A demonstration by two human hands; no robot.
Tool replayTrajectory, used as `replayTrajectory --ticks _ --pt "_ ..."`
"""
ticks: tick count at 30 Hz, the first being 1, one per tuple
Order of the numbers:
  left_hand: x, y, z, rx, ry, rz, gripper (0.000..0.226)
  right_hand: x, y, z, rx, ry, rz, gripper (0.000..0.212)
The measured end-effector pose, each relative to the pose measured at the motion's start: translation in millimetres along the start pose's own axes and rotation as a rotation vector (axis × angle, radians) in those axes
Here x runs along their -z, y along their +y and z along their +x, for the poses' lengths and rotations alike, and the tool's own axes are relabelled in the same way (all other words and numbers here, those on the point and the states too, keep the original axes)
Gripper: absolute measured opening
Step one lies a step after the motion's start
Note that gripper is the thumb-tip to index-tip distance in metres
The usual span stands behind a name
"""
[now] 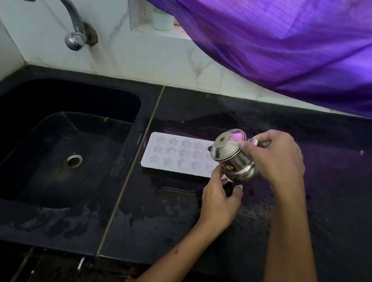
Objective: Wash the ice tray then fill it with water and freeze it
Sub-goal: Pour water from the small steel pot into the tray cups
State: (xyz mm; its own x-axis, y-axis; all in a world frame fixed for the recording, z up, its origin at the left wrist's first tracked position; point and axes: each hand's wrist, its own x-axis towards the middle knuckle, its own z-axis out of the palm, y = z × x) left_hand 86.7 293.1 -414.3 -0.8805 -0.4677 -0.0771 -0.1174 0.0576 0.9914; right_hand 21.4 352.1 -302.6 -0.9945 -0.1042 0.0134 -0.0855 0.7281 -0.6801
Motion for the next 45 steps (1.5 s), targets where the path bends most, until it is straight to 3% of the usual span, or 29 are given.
replayTrajectory --ticks 21,45 --pt "10 1 -3 -0.057 0.040 0.017 0.057 2 3 3 -0.034 -0.030 0.220 0.020" --pt "60 -8 6 0.021 -0.166 0.016 0.057 -26 -33 -15 -0.091 0.047 -0.006 0.025"
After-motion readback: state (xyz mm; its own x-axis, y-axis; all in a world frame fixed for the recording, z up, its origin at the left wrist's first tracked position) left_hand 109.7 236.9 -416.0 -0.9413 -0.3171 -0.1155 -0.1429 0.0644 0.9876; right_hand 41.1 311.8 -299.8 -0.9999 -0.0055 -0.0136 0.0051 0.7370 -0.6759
